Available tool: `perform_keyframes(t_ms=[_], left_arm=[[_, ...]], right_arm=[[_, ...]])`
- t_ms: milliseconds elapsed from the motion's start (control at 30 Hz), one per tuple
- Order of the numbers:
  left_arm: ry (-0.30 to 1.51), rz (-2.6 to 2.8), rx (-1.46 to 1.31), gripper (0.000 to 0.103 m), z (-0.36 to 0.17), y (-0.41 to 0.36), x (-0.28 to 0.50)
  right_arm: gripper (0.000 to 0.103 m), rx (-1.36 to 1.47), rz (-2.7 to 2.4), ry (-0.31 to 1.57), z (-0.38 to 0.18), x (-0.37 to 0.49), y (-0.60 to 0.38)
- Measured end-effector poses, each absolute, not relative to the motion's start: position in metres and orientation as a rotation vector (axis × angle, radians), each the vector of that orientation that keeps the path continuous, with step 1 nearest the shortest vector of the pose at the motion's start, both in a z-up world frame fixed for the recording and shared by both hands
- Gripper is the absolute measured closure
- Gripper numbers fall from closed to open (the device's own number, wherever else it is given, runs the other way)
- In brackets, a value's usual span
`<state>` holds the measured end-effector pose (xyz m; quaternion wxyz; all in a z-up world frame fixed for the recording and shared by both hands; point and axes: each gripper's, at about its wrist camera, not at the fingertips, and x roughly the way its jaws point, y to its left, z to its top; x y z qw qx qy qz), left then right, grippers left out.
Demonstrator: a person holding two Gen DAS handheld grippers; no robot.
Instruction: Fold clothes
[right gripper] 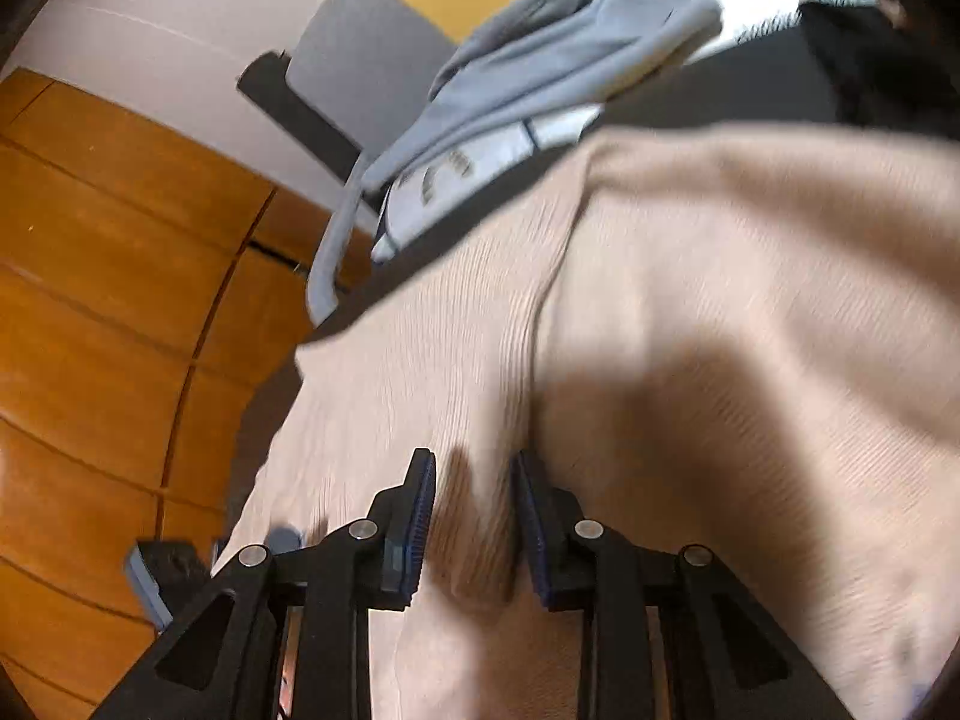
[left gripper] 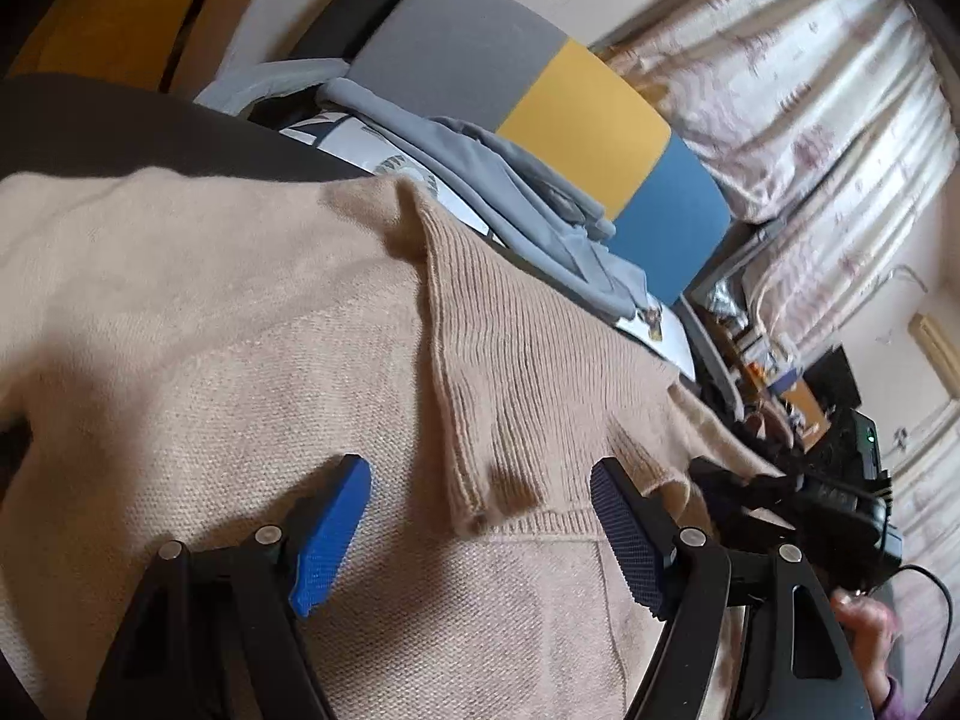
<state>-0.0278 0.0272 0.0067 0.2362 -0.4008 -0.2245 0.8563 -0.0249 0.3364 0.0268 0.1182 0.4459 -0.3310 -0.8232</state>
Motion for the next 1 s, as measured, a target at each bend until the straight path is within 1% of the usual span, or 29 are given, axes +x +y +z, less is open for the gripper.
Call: perform_keyframes(t_ms=[33, 133, 200, 233, 333, 367, 400, 433, 500, 567, 600, 667, 767, 833, 900, 967, 1000], left_arm=[[-0.6, 2.337, -1.101, 0.026, 0.006, 0.026, -0.029], [-0.622, 2.304, -1.092, 0.026, 0.004, 0.02, -0.031], [-0.636, 2.297, -1.085, 0.026, 0.003, 0.019, -0.031], [-0.621, 2.304, -1.089, 0.025, 0.003, 0.021, -0.03], [-0.593, 2.326, -1.11, 0.025, 0.007, 0.023, -0.029], [-0.603, 2.344, -1.123, 0.025, 0.009, 0.022, -0.028], [-0.613, 2.362, -1.135, 0.025, 0.011, 0.021, -0.027], [-0.627, 2.38, -1.145, 0.024, 0.014, 0.02, -0.027], [-0.669, 2.413, -1.157, 0.022, 0.017, 0.016, -0.027], [-0.661, 2.431, -1.189, 0.022, 0.016, 0.016, -0.031], [-0.64, 2.436, -1.208, 0.022, 0.014, 0.018, -0.033], [-0.537, 2.463, -1.216, 0.022, 0.011, 0.025, -0.033], [-0.326, 2.509, -1.207, 0.022, 0.008, 0.036, -0.025], [-0.229, 2.524, -1.209, 0.022, 0.011, 0.035, -0.02], [-0.24, 2.56, -1.201, 0.022, 0.014, 0.018, -0.015], [-0.312, 2.591, -1.215, 0.022, 0.015, -0.008, -0.014], [-0.389, 2.605, -1.227, 0.022, 0.016, -0.029, -0.014]], right_arm=[[0.099, 1.315, -2.441, -0.915, 0.026, -0.023, 0.335], [0.1, 1.299, -2.538, -0.894, 0.027, -0.017, 0.346], [0.1, 1.288, -2.538, -0.913, 0.023, -0.015, 0.349], [0.099, 1.284, -2.531, -0.905, 0.023, -0.015, 0.349], [0.088, 1.311, -2.6, -0.822, 0.038, -0.007, 0.344], [0.081, 1.311, -2.684, -0.785, 0.048, 0.001, 0.343], [0.079, 1.282, -2.742, -0.761, 0.057, 0.008, 0.341], [0.078, 1.218, -2.774, -0.738, 0.067, 0.014, 0.338], [0.078, 1.108, -2.77, -0.631, 0.083, 0.018, 0.321], [0.078, 1.101, -2.717, -0.48, 0.086, 0.012, 0.293], [0.078, 1.117, -2.694, -0.417, 0.085, 0.01, 0.281], [0.078, 1.176, -2.668, -0.332, 0.072, 0.0, 0.261], [0.08, 1.303, -2.647, -0.291, 0.044, -0.006, 0.254], [0.08, 1.256, -2.668, -0.277, 0.038, -0.002, 0.254], [0.08, 1.228, -2.669, -0.296, 0.037, 0.006, 0.26], [0.08, 1.213, -2.675, -0.297, 0.037, 0.011, 0.26], [0.08, 1.21, -2.68, -0.29, 0.038, 0.014, 0.26]])
